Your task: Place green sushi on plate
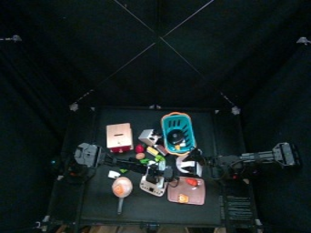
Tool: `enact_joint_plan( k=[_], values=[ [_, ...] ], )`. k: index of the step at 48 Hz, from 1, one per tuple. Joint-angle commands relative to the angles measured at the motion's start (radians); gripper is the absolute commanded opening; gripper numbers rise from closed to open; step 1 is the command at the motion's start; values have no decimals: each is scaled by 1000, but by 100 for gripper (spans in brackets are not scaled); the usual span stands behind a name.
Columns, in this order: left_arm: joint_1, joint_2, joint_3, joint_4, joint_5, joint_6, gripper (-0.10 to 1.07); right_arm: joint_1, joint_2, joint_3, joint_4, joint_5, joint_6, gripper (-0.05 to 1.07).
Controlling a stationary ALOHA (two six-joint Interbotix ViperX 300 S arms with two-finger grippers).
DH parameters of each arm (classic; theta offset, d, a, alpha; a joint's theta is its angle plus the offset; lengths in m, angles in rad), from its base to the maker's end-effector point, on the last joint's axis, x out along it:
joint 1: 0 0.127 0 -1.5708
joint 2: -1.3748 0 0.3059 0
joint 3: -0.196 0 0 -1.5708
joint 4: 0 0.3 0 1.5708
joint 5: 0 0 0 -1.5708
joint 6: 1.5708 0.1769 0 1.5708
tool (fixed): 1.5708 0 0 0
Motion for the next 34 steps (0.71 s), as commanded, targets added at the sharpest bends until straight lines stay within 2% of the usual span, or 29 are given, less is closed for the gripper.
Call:
enact_joint_plan(
  k=[1,34],
  values=[
    [-5,-11,-34,11,-2,-2,71,2,-3,-12,2,-5,0,84],
    [-9,-18,-40,15,5,-3,75,2,2,-14,0,-6,0,84]
  ],
)
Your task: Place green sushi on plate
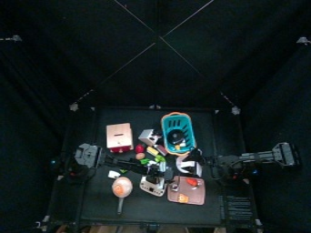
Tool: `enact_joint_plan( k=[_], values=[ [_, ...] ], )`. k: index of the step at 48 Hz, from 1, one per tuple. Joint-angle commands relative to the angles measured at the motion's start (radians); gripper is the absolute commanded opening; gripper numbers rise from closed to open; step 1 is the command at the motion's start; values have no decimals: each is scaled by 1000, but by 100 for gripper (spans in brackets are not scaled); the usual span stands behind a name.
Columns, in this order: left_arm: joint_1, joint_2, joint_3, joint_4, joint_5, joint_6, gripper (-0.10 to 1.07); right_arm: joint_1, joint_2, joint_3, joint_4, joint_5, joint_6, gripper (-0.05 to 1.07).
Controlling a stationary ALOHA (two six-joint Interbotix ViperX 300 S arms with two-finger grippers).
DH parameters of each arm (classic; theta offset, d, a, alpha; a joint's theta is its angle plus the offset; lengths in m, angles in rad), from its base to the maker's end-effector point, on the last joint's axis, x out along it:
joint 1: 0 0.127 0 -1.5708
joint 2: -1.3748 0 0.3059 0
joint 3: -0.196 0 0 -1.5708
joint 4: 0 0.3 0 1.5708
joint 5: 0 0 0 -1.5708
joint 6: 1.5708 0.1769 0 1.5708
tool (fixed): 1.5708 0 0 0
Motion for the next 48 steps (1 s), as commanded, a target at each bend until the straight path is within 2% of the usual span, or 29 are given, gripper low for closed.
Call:
enact_joint_plan(
  k=[1,12,26,37,48],
  values=[
    [-2,-28,-28,2,-3,0,75,2,-3,-12,0,-6,0,84],
    [-2,-44,-29,3,-5,-2,75,2,-2,-12,0,-6,0,84],
    [3,-117,-6,3,-8,0,75,2,-2,-11,0,-6,0,84],
    [25,-183,52,12,-23,-3,75,2,0,-12,0,-6,0,84],
    [54,-258,150,12,-74,-3,74,2,2,-11,-3,-6,0,84]
  ],
)
